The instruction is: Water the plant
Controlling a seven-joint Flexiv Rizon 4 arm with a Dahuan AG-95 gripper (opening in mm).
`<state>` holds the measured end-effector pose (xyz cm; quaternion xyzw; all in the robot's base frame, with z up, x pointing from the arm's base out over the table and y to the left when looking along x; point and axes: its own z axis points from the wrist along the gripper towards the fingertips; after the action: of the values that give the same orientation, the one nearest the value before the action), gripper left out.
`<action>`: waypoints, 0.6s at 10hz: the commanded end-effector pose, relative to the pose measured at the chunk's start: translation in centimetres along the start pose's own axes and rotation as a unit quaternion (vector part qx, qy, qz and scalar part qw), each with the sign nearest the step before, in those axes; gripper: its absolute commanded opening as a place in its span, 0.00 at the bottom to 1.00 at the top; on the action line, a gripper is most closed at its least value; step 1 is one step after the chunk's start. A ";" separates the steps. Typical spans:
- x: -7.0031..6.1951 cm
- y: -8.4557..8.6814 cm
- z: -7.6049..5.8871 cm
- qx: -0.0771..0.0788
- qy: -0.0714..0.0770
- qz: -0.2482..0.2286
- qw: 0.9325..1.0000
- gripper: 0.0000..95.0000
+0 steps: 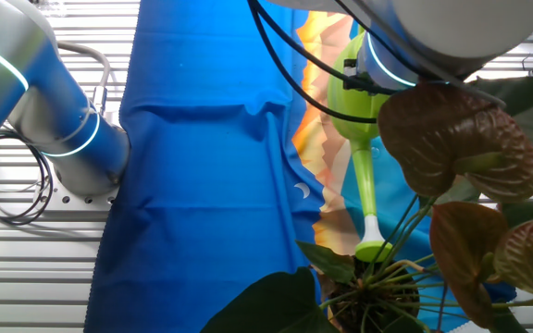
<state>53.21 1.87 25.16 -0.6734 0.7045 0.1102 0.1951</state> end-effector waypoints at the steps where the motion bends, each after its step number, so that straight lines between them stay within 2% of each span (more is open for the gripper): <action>1: 0.0 0.0 -0.3 0.000 0.000 -0.003 1.000 0.00; 6: 0.1 0.0 -0.8 0.000 -0.007 -0.001 1.000 0.00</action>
<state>53.10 1.42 25.84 -0.6735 0.7021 0.1152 0.2003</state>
